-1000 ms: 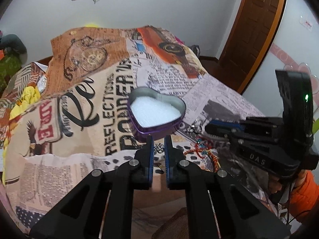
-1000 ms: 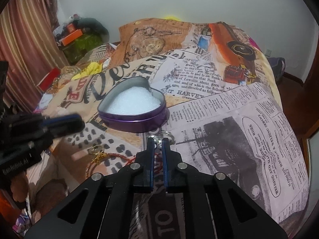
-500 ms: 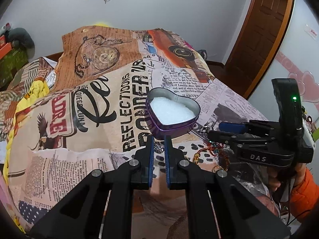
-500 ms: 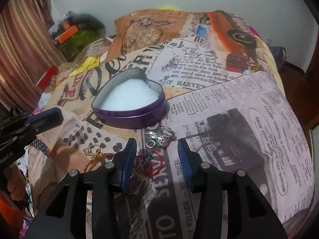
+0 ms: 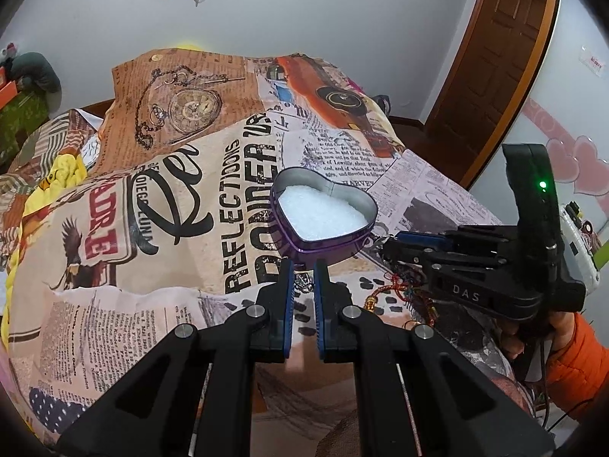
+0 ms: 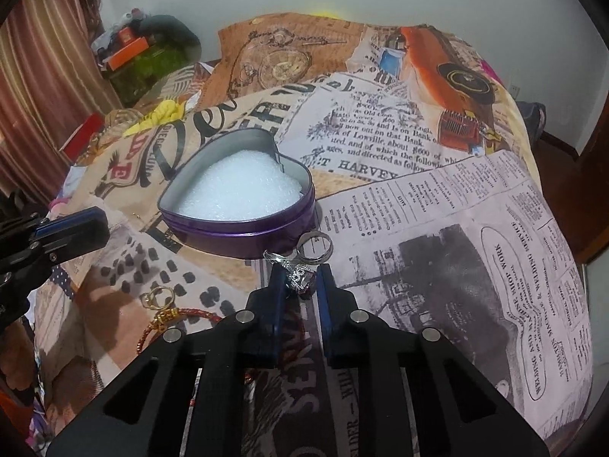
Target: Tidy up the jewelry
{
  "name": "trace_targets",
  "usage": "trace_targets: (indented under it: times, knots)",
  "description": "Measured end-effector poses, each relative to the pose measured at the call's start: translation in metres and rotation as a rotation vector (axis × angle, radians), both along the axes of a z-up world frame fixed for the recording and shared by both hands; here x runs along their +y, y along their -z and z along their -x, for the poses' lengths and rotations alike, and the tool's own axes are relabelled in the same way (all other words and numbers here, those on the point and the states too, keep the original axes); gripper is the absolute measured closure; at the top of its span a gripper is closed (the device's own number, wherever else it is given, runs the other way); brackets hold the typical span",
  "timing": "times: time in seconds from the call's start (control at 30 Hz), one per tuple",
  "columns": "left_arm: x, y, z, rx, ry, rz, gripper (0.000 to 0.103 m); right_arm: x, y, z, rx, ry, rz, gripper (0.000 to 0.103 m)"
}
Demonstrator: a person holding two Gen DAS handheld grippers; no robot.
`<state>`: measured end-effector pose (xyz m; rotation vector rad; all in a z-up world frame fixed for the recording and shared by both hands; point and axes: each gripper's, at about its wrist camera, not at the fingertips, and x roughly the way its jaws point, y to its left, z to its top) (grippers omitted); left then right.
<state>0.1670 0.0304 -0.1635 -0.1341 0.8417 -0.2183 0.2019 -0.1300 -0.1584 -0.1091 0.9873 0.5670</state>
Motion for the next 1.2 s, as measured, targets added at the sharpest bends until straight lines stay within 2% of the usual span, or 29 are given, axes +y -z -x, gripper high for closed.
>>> trace_targets:
  times: [0.67,0.93,1.2]
  knots:
    - [-0.008,-0.04,-0.013,-0.12,0.016,-0.006,0.095,0.007,-0.057,0.003,-0.154,0.006,-0.095,0.089]
    - [-0.013,-0.04,-0.031,-0.131,0.024,-0.013,0.095,0.012,-0.056,-0.007,-0.159,-0.009,-0.108,0.089]
    - [-0.011,-0.027,-0.054,-0.098,0.015,-0.003,0.095,0.019,-0.044,-0.018,-0.131,-0.03,-0.103,0.089]
